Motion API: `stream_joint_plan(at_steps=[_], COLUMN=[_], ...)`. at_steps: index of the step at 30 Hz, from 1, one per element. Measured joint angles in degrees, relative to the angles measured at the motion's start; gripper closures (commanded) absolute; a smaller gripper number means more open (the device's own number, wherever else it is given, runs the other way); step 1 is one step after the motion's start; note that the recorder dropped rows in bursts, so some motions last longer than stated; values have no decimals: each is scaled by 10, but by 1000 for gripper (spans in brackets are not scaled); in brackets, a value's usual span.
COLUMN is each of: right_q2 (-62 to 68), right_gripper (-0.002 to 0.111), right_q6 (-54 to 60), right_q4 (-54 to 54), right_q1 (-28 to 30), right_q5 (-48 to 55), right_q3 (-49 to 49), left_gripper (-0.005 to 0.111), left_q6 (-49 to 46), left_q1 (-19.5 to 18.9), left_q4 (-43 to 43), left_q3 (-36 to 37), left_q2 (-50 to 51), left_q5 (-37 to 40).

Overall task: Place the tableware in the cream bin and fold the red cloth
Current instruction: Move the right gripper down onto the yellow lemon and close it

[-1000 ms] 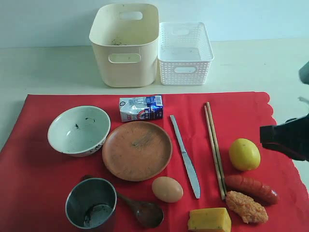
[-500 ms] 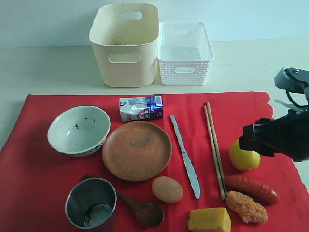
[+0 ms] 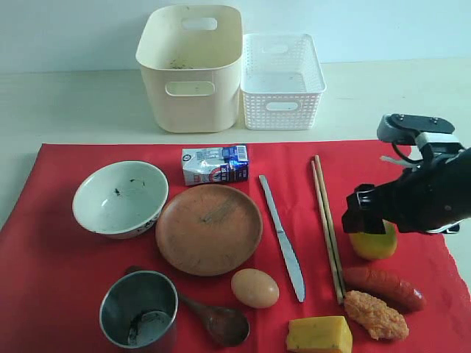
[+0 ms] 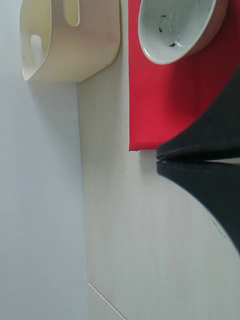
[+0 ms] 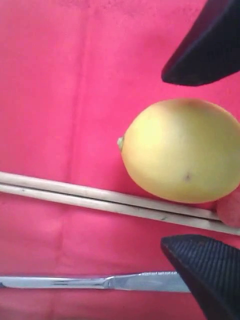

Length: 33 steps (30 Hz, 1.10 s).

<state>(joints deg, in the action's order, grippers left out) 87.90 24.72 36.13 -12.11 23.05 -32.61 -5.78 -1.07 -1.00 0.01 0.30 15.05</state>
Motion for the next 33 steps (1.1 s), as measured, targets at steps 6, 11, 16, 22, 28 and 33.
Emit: stream_joint_plan(at_steps=[6, 11, 16, 22, 28, 33], right_q2=[32, 43, 43, 43, 63, 76], right_gripper=[31, 31, 31, 38, 45, 74], right_q6=[0, 1, 1, 1, 1, 5], right_q4=[-1, 20, 25, 27, 29, 31], right_q1=[0, 0, 0, 0, 0, 0], right_q5=[-13, -15, -26, -28, -28, -30], right_q3=[-1, -1, -1, -1, -2, -4], left_gripper=[104, 104, 104, 104, 104, 104], left_q6=[0, 0, 0, 0, 0, 0], left_q1=[0, 0, 0, 0, 0, 0], left_q4=[0, 0, 0, 0, 0, 0], left_q3=[0, 0, 0, 0, 0, 0], left_q2=[0, 0, 0, 0, 0, 0], left_q5=[0, 0, 0, 0, 0, 0])
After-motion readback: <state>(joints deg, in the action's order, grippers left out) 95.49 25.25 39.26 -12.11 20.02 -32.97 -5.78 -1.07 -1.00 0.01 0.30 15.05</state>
